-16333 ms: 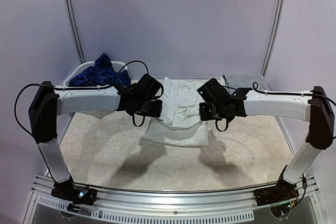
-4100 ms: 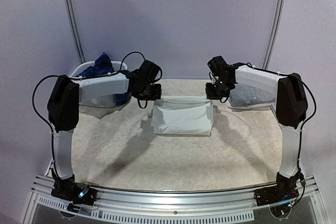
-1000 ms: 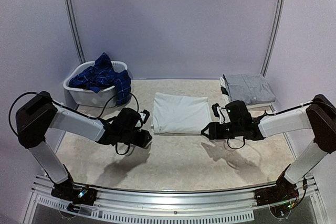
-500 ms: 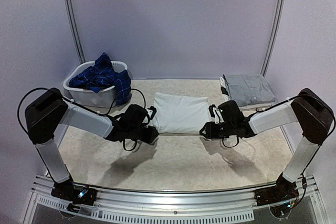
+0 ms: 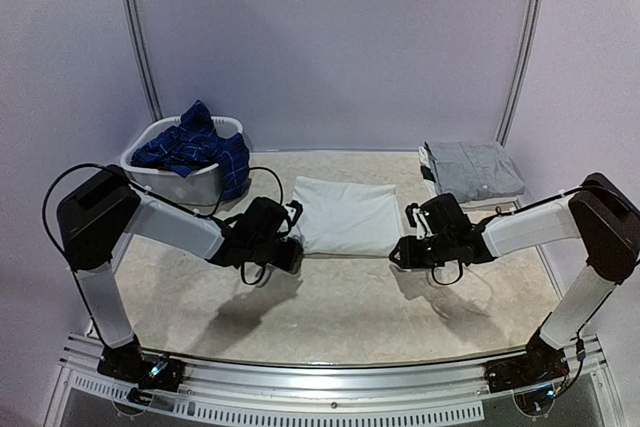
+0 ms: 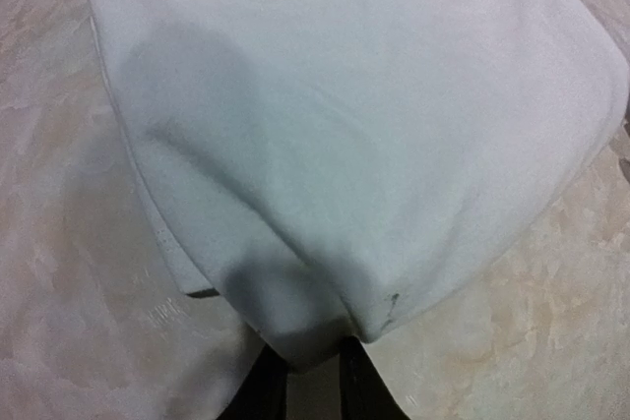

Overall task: Fold and stack the mixed laundry pile
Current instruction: Move the square-folded T-shirt to the center of the board.

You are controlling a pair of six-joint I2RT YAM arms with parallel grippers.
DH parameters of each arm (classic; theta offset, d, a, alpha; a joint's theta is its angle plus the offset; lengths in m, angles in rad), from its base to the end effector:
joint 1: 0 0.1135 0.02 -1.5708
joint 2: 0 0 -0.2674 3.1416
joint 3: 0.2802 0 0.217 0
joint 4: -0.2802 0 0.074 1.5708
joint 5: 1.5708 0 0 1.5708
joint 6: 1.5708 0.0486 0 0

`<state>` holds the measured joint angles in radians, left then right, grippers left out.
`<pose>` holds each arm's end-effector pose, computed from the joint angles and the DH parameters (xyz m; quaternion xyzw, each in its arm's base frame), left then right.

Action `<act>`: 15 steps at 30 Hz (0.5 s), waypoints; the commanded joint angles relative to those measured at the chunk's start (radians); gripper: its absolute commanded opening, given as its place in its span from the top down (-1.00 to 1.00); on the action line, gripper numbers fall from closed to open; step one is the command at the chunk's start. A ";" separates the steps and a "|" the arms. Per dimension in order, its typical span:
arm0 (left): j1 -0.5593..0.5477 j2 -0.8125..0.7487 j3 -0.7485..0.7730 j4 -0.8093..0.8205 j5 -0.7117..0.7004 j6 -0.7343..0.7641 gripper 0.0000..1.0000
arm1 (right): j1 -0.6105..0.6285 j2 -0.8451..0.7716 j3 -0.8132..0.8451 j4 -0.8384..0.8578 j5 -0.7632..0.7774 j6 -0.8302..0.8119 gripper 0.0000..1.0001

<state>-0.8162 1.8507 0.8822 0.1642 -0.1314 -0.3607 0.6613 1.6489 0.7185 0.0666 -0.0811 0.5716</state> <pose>0.2418 -0.2479 0.1446 0.1850 0.9071 -0.1565 0.3442 0.2289 0.1831 0.1556 -0.0560 0.9358 0.2310 0.2602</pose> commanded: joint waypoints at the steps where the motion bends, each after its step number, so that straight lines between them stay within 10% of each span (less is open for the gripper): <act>1: -0.011 0.035 0.025 0.001 -0.013 0.015 0.64 | 0.007 -0.009 0.002 -0.015 0.050 -0.009 0.12; 10: -0.011 0.041 0.028 -0.007 -0.017 0.016 0.84 | 0.007 0.134 0.070 0.049 0.041 0.000 0.22; 15: -0.011 0.037 0.023 -0.018 -0.025 0.018 0.93 | 0.006 0.164 0.086 0.051 0.032 0.004 0.63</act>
<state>-0.8165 1.8759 0.8982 0.1635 -0.1436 -0.3500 0.6613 1.7721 0.7952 0.1303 -0.0540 0.5739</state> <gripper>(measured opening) 0.052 0.256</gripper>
